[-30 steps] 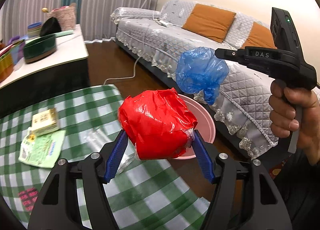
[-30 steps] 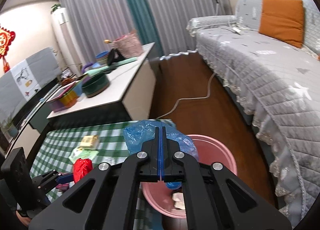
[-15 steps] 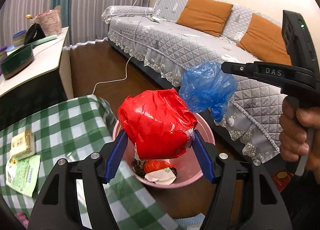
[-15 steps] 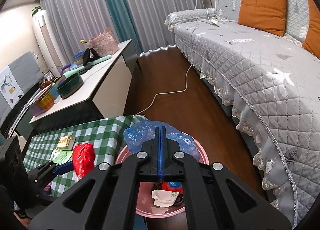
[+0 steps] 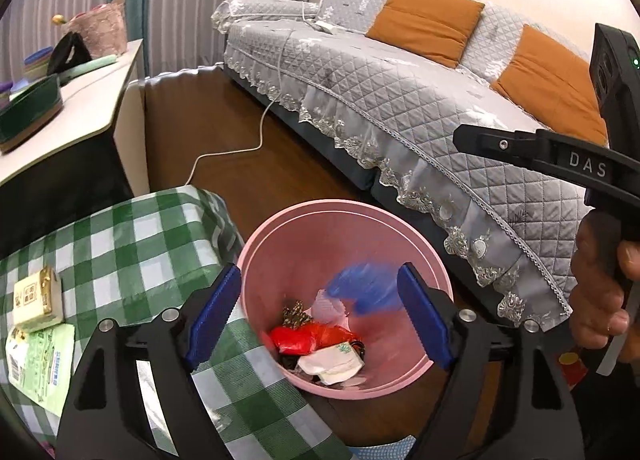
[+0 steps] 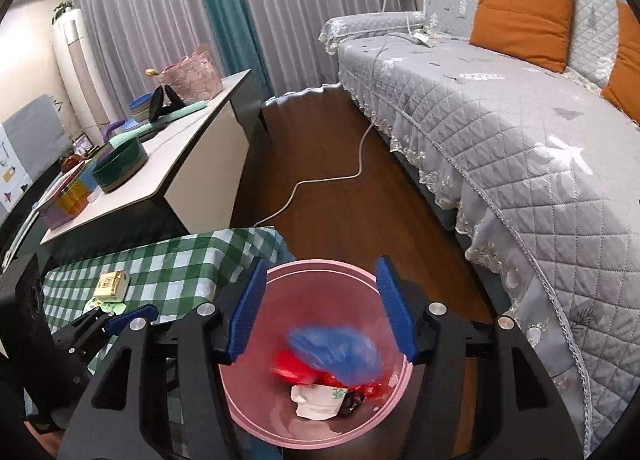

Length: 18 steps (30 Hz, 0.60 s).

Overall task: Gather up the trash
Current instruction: 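Open both tools to drop the bags into the pink bin, then move the left tool to the pink-red packet while the right tool approaches the straws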

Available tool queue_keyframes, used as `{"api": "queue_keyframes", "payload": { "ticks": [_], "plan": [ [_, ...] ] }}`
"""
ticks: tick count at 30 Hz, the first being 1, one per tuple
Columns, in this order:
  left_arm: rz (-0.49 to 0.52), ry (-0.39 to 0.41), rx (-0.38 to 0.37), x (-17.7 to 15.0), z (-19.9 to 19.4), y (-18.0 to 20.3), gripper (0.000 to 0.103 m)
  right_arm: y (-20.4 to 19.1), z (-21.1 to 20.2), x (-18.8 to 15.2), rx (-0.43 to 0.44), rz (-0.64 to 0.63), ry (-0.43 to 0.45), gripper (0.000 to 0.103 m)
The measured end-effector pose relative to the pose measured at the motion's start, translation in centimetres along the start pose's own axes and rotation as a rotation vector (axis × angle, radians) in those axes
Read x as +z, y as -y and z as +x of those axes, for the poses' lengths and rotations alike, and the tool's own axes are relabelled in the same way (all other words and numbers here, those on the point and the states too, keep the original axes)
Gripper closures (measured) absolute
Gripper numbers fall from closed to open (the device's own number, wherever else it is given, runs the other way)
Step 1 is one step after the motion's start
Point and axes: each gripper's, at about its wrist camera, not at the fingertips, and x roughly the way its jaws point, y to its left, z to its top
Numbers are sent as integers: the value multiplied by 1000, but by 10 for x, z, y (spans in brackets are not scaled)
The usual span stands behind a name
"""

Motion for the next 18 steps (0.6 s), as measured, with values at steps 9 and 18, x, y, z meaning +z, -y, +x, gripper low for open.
{"api": "queue_keyframes", "payload": {
  "ticks": [9,18],
  "plan": [
    [-77,32,43,-12,-46,-31,25,-20,-3,6,35,-1,12,47],
    [-157,74,154,-43,-123,-74,28,-87,-10,-5,142,-78,18,50]
  ]
}}
